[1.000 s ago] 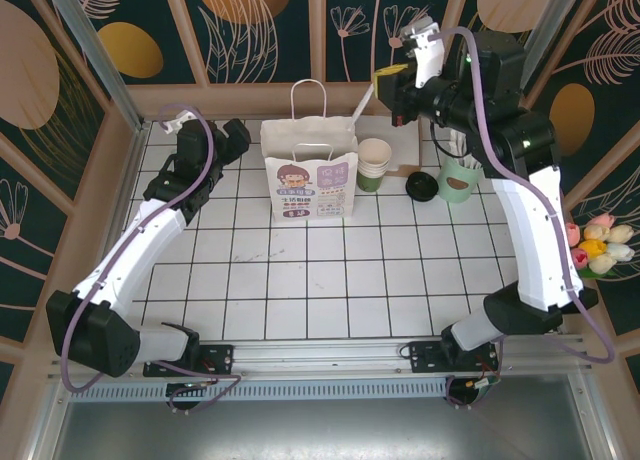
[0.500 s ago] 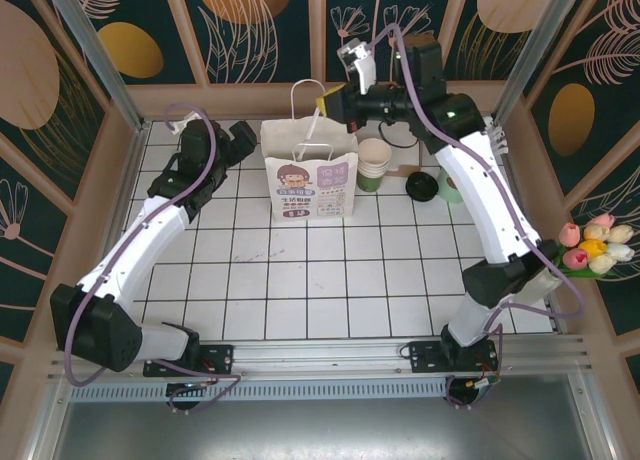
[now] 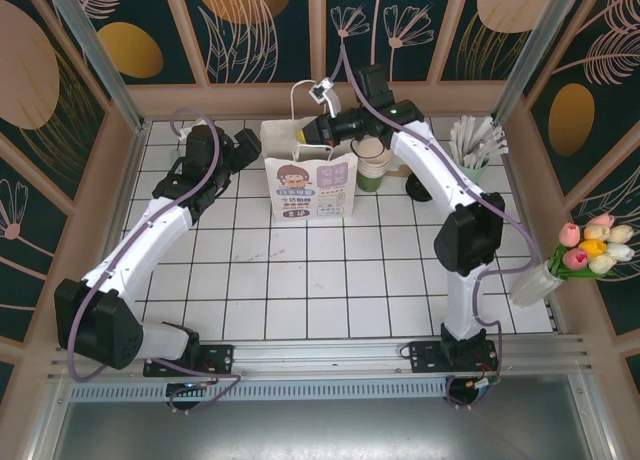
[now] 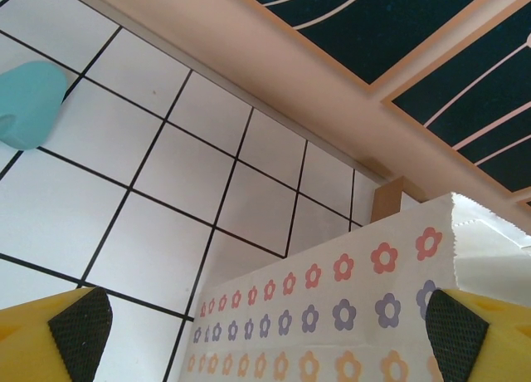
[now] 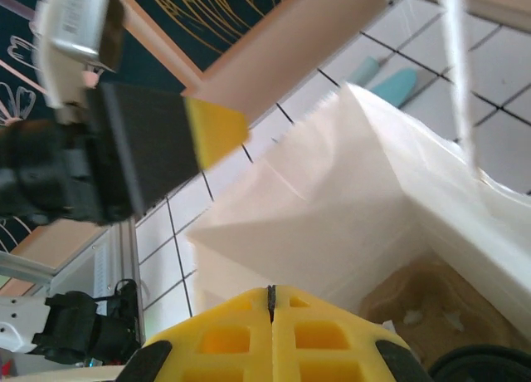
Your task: Pack the takeout coffee
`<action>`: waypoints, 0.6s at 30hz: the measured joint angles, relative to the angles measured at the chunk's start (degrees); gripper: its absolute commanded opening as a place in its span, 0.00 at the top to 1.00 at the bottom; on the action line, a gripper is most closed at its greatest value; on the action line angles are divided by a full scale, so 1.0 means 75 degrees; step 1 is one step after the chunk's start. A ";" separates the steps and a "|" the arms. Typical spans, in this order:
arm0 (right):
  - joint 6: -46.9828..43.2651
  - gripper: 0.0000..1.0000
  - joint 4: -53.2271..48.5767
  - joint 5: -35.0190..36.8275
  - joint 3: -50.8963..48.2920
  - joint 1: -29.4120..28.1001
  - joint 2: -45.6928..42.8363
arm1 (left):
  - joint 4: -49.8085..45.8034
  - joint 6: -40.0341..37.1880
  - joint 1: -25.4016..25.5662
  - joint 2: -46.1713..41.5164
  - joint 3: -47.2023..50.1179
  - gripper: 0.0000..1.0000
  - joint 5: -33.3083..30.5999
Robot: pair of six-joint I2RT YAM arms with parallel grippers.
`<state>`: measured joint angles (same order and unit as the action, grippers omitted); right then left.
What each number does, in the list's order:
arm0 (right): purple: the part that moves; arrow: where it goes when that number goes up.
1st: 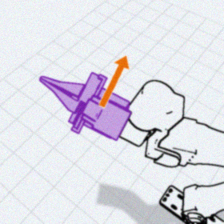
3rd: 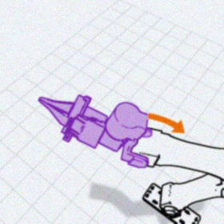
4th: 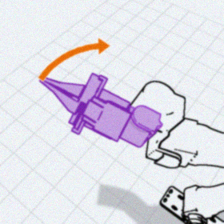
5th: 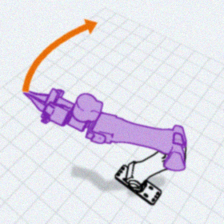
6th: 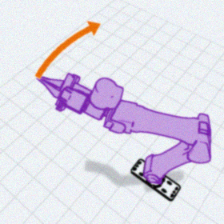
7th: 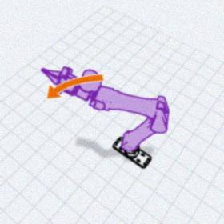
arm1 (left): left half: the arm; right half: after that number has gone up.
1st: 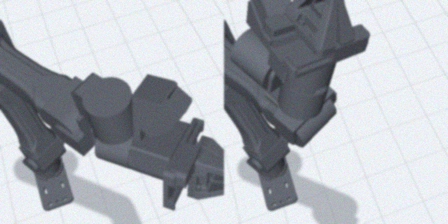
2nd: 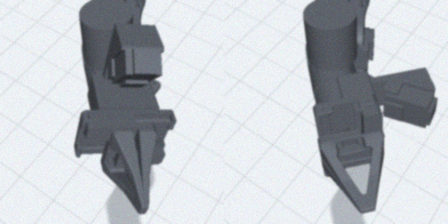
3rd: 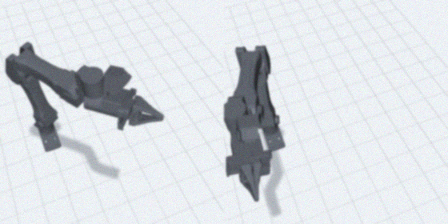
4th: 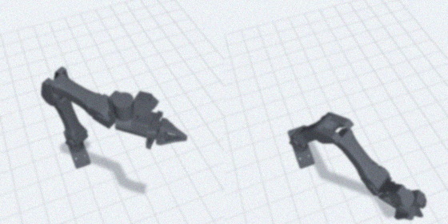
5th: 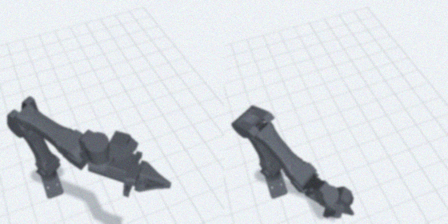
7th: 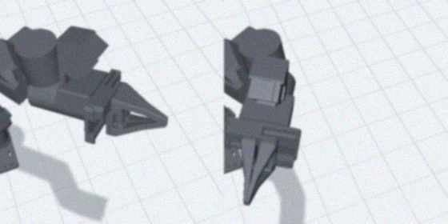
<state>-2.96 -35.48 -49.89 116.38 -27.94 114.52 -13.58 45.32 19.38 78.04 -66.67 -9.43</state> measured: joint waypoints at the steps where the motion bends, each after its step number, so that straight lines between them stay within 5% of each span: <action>1: -0.0090 1.00 -0.0117 -0.0017 -0.0003 0.0050 0.0102 | 0.0009 0.0000 0.0000 0.0000 0.0017 0.01 0.0000; 10: -0.0571 1.00 -0.0831 0.0236 -0.0003 0.0227 0.0303 | 0.0009 -0.0003 0.0000 -0.0006 0.0149 0.02 -0.0003; 18: -0.0857 0.79 -0.1431 0.1349 0.0070 0.0227 0.0303 | 0.0012 -0.0006 0.0000 -0.0006 0.0149 0.01 0.0000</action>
<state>-9.39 -46.22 -39.77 116.90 -26.24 116.79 -13.50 45.28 19.38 78.00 -65.56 -9.43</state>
